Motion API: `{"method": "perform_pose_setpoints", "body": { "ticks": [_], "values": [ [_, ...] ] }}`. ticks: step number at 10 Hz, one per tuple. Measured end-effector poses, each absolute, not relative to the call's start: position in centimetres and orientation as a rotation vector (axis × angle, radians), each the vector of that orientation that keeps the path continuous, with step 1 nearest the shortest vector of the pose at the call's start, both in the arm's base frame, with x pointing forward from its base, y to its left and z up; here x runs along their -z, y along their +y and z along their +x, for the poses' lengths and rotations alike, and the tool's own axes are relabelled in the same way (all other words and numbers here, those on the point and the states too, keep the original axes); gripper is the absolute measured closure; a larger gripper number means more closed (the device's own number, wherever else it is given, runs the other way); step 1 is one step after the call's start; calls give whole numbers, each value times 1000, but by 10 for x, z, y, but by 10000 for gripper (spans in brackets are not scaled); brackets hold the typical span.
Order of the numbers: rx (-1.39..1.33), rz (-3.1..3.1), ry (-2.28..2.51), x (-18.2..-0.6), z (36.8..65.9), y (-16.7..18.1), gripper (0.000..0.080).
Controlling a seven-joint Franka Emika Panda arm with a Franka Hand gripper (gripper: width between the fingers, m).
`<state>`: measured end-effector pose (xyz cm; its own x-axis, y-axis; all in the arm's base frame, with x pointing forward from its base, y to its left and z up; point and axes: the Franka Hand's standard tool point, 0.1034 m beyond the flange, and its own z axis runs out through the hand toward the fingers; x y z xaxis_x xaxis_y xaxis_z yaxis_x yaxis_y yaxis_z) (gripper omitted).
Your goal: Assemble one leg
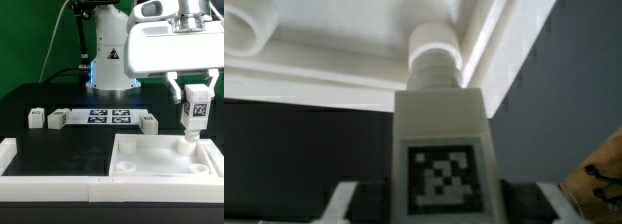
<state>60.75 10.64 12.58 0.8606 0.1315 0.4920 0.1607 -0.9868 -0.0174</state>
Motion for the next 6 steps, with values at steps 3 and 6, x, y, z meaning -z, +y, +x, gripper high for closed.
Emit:
{"method": "perform_pose_setpoints", "body": {
  "ticks": [3, 6],
  "values": [
    [781, -2973, -231, -111, 620, 109, 508],
    [772, -2974, -230, -97, 617, 112, 508]
  ]
}}
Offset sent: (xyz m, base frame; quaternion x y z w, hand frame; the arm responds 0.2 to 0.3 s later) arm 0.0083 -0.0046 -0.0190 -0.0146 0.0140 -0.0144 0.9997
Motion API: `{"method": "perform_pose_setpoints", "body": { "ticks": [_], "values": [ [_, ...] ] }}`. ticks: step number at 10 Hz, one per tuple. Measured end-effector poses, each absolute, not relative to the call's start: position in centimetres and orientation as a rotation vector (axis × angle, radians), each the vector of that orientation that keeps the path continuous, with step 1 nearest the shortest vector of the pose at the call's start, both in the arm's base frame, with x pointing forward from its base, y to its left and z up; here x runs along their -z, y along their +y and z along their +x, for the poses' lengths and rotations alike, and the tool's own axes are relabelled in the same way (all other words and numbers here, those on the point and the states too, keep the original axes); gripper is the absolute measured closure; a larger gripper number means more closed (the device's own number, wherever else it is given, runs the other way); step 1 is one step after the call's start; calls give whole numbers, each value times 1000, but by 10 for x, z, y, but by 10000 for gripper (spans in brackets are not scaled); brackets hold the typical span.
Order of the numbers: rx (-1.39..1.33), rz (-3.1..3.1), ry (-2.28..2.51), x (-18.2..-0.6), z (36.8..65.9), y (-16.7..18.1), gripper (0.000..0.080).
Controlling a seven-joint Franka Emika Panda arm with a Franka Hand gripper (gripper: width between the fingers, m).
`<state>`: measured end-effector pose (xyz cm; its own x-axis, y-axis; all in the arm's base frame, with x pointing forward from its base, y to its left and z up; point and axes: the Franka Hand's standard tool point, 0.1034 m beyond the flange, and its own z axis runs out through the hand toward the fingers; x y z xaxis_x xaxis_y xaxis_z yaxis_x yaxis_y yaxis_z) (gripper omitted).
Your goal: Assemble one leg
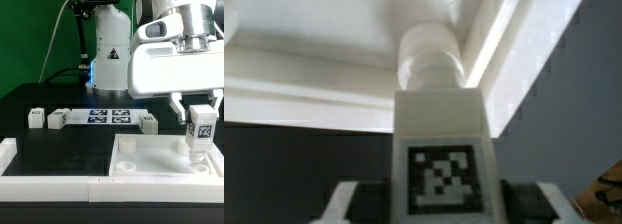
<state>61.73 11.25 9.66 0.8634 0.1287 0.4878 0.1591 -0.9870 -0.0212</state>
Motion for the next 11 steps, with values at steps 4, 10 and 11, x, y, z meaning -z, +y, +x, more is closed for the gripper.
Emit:
{"method": "perform_pose_setpoints", "body": {
  "ticks": [4, 10, 11],
  "values": [
    [792, -2965, -196, -92, 620, 115, 508],
    [796, -2967, -188, -80, 622, 115, 508],
    [796, -2967, -188, -79, 621, 115, 508]
  ]
}}
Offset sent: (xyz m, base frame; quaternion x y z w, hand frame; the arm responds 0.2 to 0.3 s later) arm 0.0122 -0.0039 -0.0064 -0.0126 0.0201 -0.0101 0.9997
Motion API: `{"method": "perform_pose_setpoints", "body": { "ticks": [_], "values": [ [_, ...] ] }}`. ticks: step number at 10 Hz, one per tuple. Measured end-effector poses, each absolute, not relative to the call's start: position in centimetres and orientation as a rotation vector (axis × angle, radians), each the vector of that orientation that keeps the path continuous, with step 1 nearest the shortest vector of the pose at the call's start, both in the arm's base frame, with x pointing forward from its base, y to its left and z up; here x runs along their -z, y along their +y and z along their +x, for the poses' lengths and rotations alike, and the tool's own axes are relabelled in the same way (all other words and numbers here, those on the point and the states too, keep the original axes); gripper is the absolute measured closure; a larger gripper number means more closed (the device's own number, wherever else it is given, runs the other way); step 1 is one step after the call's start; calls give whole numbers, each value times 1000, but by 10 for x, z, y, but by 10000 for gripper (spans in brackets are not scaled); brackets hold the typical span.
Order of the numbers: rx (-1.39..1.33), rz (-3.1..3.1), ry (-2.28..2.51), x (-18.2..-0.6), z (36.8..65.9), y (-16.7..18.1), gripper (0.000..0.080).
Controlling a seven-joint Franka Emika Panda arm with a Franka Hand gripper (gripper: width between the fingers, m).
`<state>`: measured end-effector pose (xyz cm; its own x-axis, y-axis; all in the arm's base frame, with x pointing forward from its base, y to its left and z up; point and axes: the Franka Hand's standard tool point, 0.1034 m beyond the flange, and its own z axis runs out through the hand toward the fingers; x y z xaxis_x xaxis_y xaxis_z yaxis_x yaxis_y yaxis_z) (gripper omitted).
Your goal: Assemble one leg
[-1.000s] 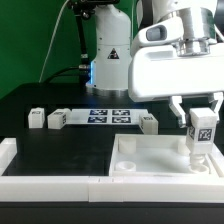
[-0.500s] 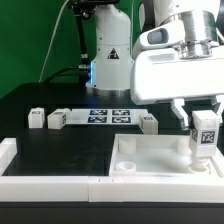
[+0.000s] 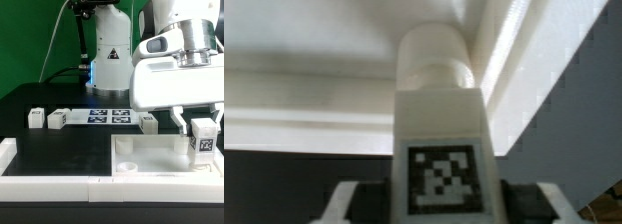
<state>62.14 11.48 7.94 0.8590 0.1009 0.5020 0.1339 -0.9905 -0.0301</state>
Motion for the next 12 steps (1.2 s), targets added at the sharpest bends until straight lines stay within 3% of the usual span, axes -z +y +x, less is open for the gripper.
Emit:
{"method": "perform_pose_setpoints", "body": {
  "ticks": [7, 8, 9, 12],
  "values": [
    [856, -2952, -162, -79, 625, 113, 493],
    [856, -2952, -162, -79, 625, 113, 310],
    [856, -2952, -162, -79, 625, 113, 204],
    [856, -2952, -162, -79, 625, 113, 159]
  ]
}}
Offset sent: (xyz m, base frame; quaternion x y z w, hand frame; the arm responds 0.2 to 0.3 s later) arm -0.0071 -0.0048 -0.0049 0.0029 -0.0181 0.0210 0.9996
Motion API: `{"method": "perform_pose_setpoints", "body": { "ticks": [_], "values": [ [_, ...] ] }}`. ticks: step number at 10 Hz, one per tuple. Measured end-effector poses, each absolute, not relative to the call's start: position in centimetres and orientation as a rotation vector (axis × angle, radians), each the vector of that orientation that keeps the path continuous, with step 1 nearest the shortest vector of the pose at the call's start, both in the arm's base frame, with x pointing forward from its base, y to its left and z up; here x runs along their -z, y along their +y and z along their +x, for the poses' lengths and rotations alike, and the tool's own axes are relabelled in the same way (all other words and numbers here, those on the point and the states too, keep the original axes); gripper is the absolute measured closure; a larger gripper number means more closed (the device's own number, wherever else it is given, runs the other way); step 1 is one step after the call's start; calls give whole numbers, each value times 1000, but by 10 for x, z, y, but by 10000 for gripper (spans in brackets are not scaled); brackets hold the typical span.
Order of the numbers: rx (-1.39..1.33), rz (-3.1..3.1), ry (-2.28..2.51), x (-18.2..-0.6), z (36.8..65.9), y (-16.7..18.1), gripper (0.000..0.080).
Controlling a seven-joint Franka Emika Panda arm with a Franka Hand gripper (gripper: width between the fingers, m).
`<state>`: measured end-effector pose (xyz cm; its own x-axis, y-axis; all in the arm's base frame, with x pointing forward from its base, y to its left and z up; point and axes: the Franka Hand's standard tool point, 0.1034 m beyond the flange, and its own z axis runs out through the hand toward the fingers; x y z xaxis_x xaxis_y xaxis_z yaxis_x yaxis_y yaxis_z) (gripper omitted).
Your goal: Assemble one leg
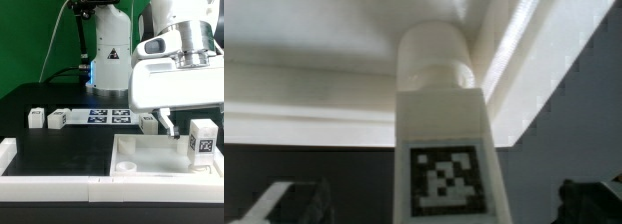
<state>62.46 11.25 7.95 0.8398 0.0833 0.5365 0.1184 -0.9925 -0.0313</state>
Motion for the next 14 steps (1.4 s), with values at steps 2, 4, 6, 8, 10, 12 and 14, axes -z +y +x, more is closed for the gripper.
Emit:
{"method": "perform_pose_setpoints", "body": {
  "ticks": [2, 4, 6, 8, 10, 12, 14],
  "values": [
    [850, -2955, -166, -81, 625, 112, 151],
    [836, -2962, -171, -100, 631, 104, 151],
    [737, -2986, -157, -100, 639, 99, 151],
    [720, -2989, -153, -98, 642, 98, 151],
    [335, -3036, -171, -98, 634, 104, 151],
    [3, -3043, -184, -94, 626, 107, 151],
    [-20, -3041, -187, -91, 633, 109, 151]
  ]
}}
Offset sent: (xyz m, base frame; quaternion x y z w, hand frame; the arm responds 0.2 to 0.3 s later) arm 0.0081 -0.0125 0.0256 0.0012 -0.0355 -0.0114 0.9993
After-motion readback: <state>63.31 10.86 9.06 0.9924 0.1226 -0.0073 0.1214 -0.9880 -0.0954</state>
